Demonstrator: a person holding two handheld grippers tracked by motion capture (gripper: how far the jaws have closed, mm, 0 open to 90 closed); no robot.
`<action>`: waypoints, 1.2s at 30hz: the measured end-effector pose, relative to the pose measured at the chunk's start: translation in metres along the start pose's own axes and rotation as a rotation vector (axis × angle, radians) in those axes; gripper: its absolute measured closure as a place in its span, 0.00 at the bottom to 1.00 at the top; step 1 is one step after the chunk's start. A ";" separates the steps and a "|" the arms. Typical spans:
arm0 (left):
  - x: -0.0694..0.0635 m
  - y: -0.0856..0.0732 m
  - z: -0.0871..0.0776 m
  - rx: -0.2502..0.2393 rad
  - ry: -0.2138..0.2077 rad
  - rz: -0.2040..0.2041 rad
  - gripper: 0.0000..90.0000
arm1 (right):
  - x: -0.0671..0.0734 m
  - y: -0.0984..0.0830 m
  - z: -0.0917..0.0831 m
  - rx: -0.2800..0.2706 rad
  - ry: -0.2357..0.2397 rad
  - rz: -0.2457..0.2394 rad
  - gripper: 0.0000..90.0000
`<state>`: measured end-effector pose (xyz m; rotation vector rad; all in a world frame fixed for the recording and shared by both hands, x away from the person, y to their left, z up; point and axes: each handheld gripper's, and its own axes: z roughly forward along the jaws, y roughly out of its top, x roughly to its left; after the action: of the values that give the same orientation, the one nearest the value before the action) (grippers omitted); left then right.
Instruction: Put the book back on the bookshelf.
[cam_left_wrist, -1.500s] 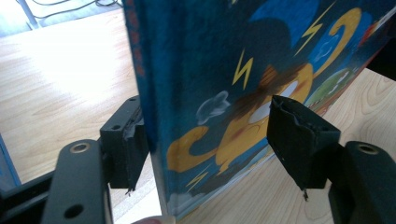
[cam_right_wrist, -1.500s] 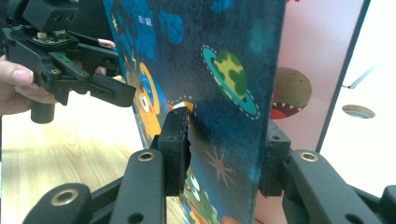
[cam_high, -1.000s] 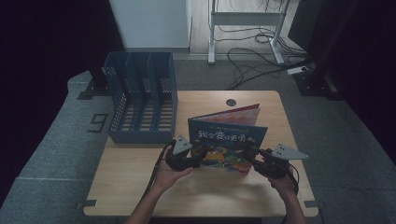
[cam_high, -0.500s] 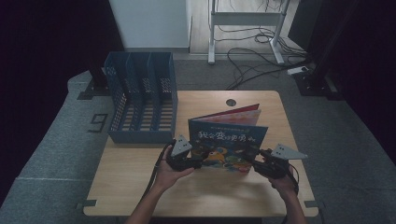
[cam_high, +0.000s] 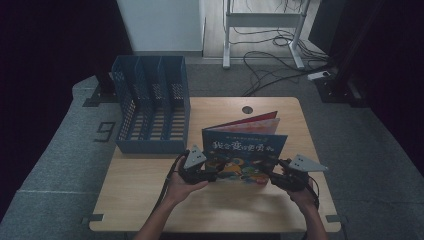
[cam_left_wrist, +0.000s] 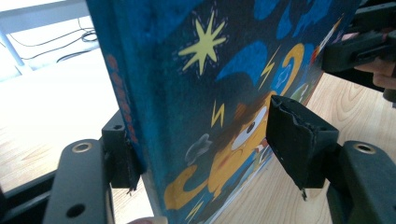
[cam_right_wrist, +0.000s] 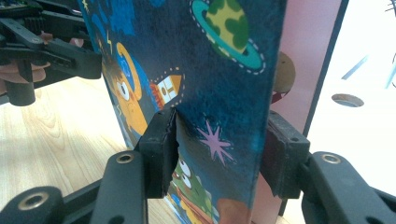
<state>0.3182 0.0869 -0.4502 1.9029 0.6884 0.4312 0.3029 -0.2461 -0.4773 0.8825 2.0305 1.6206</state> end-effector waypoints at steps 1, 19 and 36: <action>0.000 0.000 0.000 -0.001 0.003 -0.002 0.37 | 0.000 0.000 0.000 0.001 -0.001 0.000 0.54; -0.008 -0.005 -0.005 -0.032 -0.016 0.021 0.47 | -0.005 -0.002 0.000 -0.009 -0.099 0.018 0.43; -0.011 0.008 -0.007 -0.070 -0.038 0.006 0.54 | 0.000 -0.007 0.013 0.028 -0.125 -0.002 0.41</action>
<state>0.3078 0.0822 -0.4404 1.8430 0.6349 0.4162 0.3097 -0.2375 -0.4870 0.9667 1.9720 1.5004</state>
